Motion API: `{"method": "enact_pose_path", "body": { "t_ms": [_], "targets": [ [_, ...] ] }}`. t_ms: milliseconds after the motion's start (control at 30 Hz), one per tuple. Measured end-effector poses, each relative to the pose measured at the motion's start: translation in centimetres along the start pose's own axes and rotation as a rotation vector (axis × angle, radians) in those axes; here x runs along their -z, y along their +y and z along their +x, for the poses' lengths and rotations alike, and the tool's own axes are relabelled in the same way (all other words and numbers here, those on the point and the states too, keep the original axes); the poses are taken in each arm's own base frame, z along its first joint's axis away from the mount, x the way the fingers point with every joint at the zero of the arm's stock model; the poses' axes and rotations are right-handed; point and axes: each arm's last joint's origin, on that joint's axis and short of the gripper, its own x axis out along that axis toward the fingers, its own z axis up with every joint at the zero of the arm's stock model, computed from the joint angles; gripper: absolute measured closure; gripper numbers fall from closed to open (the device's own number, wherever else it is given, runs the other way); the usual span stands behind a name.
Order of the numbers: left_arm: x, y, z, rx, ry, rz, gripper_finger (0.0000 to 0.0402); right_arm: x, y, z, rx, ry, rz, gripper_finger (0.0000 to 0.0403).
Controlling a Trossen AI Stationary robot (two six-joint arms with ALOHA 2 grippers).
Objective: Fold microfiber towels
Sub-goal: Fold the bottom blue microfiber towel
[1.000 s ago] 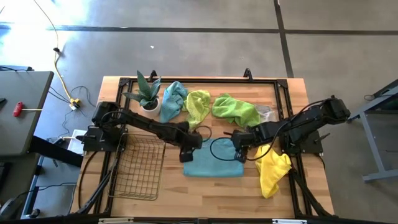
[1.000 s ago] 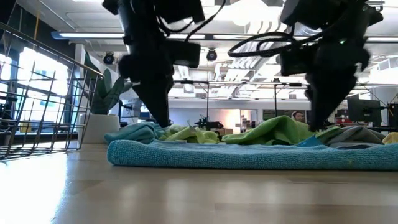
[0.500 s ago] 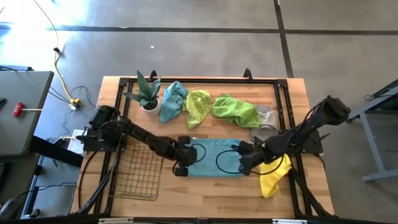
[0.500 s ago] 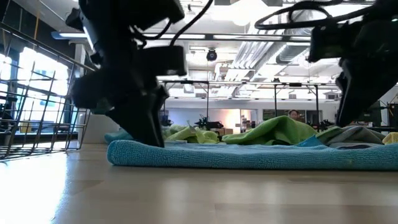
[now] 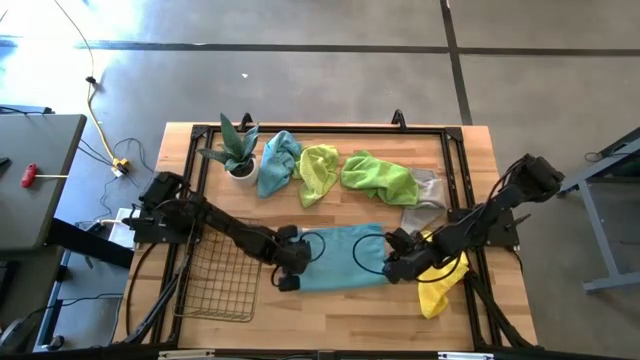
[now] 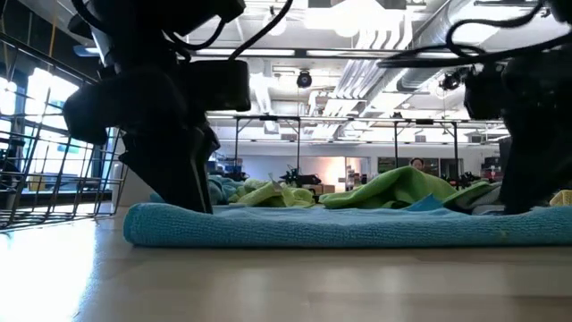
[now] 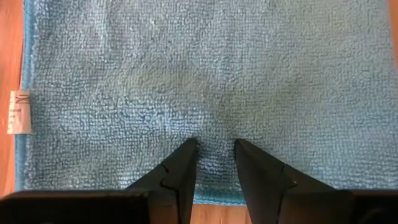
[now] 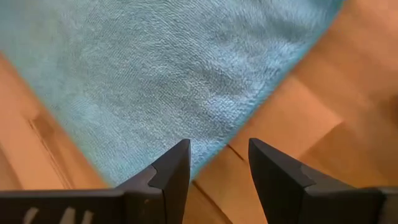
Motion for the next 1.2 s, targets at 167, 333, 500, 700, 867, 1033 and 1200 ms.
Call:
{"method": "enact_pose_path", "body": {
  "t_ms": [167, 333, 500, 700, 867, 1033, 1200],
  "targets": [
    [0.2, -0.3, 0.0, 0.001, 0.004, 0.009, 0.0298, 0.6, -1.4, 1.1, -0.088, -0.036, 0.095, 0.0244],
    [0.2, -0.3, 0.0, 0.004, 0.008, 0.008, 0.0298, 0.1, -2.1, 1.5, -0.107, -0.041, 0.158, 0.0216],
    [0.2, -0.3, 0.1, 0.004, -0.002, 0.017, 0.0298, -0.8, -2.2, 1.8, -0.115, -0.049, 0.199, 0.0187],
    [-0.4, 0.0, 0.2, 0.019, -0.037, 0.009, 0.0298, -1.7, -2.2, 2.0, -0.151, -0.075, 0.180, 0.0183],
    [-0.6, 0.2, 0.3, 0.024, -0.050, -0.003, 0.0298, -2.0, -2.3, 2.2, -0.139, -0.090, 0.170, 0.0188],
    [-0.7, 0.3, 0.3, 0.030, -0.059, -0.007, 0.0298, -1.8, -2.5, 2.8, -0.116, -0.082, 0.165, 0.0229],
    [-0.8, 0.3, 0.3, 0.030, -0.060, -0.009, 0.0298, -1.7, -2.6, 3.2, -0.094, -0.081, 0.160, 0.0293]
  ]
}}
